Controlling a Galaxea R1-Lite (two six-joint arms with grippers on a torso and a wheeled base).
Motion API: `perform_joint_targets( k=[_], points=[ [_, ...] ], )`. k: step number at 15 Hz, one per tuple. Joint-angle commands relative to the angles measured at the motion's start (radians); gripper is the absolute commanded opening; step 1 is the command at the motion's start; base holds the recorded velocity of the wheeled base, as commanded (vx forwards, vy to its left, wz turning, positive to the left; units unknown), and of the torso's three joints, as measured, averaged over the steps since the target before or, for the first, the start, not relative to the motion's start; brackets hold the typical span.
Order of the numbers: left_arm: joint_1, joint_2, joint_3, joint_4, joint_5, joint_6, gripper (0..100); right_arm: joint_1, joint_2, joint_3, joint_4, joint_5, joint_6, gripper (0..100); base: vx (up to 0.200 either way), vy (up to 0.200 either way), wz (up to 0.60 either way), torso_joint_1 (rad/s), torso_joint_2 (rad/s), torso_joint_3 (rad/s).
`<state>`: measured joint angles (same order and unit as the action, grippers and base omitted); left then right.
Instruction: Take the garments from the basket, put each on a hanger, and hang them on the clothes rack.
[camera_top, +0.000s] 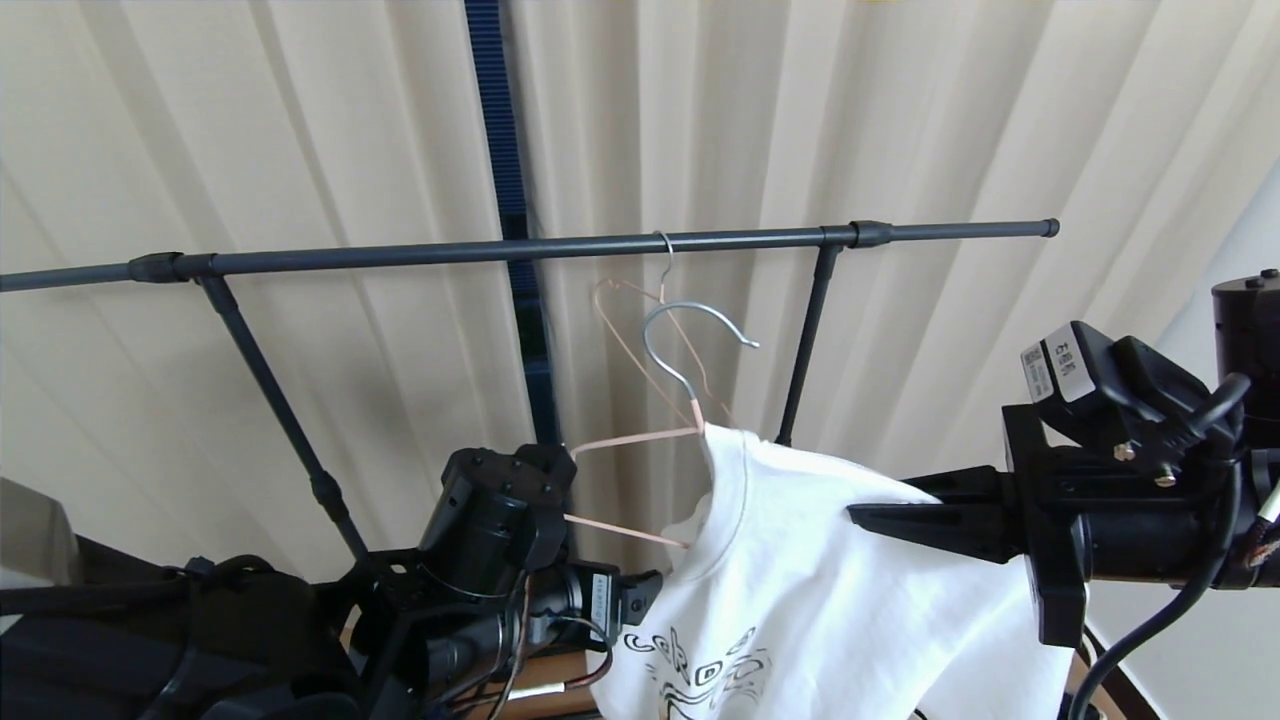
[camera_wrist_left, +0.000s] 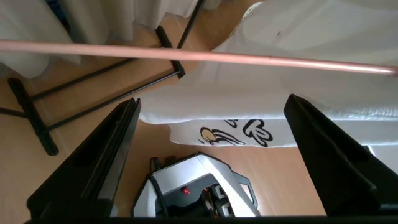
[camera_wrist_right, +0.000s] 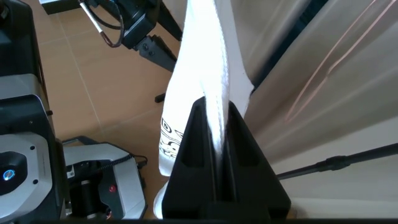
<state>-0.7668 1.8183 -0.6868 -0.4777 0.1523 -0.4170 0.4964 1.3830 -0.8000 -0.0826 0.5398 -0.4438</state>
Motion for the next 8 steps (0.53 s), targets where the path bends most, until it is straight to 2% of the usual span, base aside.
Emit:
perform_joint_targets(
  k=[1, 8],
  points=[
    [0.001, 0.004, -0.007, -0.009, 0.001, 0.001, 100, 0.007, -0.013, 0.005, 0.001, 0.002, -0.001, 0, 0.0, 0.0, 0.0, 0.0, 0.0, 0.0],
    [-0.011, 0.03, -0.056, -0.041, 0.009, 0.0, 100, 0.031, -0.021, 0.015, 0.0, 0.002, -0.001, 0, 0.0, 0.0, 0.0, 0.0, 0.0, 0.0]
  ],
)
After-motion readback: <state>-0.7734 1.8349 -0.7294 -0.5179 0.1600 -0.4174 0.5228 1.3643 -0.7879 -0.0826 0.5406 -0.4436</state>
